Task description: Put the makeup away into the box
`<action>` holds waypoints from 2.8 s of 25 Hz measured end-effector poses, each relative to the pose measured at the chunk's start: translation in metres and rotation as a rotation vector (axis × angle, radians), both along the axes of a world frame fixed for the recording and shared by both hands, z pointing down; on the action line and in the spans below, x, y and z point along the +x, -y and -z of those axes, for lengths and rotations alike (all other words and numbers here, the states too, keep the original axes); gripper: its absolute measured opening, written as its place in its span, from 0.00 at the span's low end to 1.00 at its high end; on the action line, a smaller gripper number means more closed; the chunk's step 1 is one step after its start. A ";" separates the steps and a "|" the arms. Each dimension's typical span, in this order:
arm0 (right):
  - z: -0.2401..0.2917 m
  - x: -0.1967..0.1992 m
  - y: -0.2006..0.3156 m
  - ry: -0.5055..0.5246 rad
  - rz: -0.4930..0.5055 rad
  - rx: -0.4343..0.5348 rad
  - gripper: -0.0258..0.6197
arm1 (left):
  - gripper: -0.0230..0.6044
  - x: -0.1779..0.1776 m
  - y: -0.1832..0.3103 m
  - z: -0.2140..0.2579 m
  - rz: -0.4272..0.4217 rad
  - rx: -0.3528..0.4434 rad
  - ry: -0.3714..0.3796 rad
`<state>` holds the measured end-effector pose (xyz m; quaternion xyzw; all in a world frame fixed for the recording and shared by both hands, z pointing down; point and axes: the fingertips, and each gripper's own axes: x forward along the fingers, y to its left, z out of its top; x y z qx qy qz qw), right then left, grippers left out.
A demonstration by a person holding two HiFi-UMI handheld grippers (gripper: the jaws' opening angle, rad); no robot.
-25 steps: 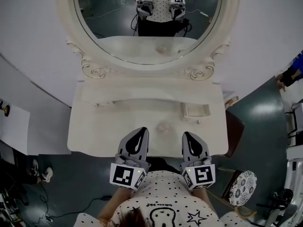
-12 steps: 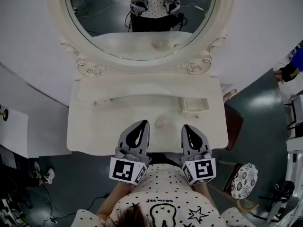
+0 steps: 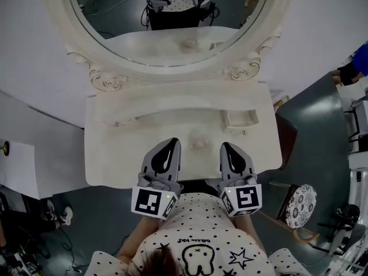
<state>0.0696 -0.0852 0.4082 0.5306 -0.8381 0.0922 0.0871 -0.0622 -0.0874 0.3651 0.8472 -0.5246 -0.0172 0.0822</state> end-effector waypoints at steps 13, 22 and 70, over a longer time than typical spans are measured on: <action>-0.101 -0.023 0.033 -0.003 -0.157 -0.346 0.30 | 0.03 -0.006 0.026 -0.011 -0.156 -0.071 -0.024; -0.187 -0.023 0.030 0.059 -0.283 -0.592 0.35 | 0.03 -0.003 0.035 -0.050 -0.199 -0.152 0.000; -0.093 0.006 0.052 0.214 -0.214 -0.319 0.22 | 0.03 0.038 0.049 -0.060 -0.227 -0.151 -0.003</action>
